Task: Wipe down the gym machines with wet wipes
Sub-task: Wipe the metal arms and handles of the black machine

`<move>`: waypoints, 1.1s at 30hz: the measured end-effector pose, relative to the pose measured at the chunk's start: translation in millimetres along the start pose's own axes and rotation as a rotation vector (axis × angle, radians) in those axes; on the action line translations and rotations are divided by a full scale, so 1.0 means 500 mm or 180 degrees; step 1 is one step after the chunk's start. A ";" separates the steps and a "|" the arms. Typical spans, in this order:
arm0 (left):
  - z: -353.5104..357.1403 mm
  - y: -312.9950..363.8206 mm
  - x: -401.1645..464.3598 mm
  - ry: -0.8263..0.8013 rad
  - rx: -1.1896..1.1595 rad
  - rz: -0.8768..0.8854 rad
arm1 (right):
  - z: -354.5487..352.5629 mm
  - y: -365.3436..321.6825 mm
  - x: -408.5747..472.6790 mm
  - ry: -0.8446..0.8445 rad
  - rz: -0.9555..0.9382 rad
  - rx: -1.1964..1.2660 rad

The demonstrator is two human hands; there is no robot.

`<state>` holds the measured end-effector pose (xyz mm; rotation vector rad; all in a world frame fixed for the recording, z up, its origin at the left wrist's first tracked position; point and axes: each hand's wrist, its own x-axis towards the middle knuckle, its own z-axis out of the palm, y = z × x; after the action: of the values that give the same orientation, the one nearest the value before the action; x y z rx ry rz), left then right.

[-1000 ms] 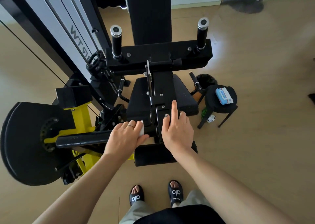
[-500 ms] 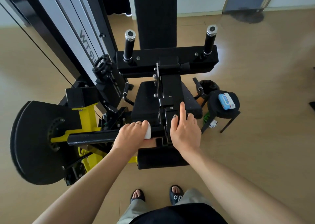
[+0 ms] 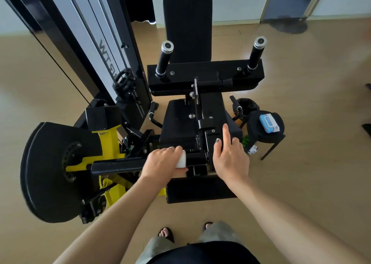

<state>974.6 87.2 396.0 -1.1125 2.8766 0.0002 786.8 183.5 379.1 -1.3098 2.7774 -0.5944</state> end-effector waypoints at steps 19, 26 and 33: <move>0.011 -0.180 -0.080 -0.0092 -0.0044 0.0054 | 0.070 -0.238 -0.074 -0.0205 -0.1231 0.0066; 0.009 -0.322 -0.146 -0.0077 0.0044 -0.0230 | 0.103 -0.257 -0.083 0.0115 -0.1186 -0.0508; 0.032 -0.220 -0.097 0.0171 0.0085 0.0112 | 0.123 -0.261 -0.086 0.0472 -0.1016 -0.0407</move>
<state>1085.2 38.4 385.0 -1.0735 2.9337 -0.0673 922.1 119.8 360.4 -1.8295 2.7798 -0.5509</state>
